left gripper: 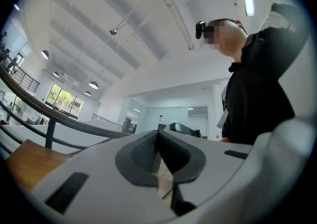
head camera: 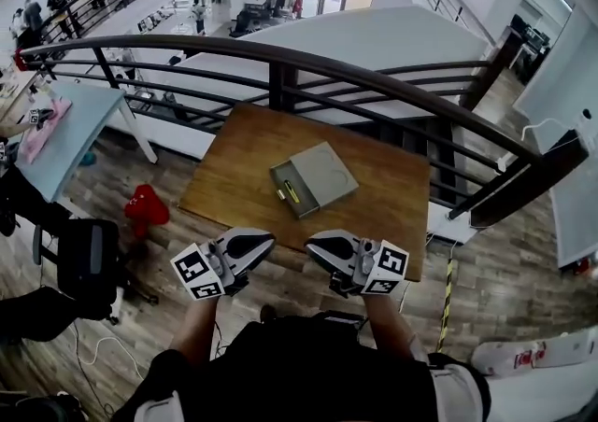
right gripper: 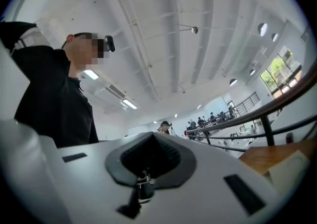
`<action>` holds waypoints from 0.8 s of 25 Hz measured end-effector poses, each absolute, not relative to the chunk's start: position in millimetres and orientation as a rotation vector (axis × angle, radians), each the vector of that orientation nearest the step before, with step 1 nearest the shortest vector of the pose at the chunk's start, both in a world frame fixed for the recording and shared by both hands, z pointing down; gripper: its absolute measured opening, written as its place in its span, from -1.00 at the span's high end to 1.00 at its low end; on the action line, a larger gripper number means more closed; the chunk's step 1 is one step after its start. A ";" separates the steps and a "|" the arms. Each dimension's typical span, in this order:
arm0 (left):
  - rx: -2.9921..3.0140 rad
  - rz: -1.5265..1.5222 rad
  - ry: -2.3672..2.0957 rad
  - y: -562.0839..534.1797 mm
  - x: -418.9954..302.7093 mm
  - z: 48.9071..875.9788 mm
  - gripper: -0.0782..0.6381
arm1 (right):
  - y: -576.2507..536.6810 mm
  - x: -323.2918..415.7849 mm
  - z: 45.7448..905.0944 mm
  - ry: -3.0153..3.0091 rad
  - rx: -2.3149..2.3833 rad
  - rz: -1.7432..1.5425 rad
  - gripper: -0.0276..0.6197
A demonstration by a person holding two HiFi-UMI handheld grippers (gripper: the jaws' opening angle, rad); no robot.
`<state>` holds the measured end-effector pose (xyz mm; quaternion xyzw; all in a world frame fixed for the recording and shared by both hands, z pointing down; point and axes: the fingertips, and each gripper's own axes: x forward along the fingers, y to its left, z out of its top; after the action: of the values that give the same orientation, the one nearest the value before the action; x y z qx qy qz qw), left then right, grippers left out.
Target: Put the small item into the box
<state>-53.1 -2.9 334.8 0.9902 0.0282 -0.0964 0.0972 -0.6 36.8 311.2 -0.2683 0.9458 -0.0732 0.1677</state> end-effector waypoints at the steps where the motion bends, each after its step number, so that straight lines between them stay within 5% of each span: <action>1: 2.942 -0.281 0.071 2.3 -52.7 333.8 0.74 | 39.7 -1.3 309.3 2.713 -0.773 -0.179 0.88; 20: 2.896 -0.113 -0.064 159.0 -0.8 360.9 0.74 | 172.4 55.4 341.1 2.831 -0.880 -0.083 0.88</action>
<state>-0.8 159.0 360.9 0.9916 -0.0221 -0.0386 0.1212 55.4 172.4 341.1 -0.2955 0.9509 -0.0280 0.0877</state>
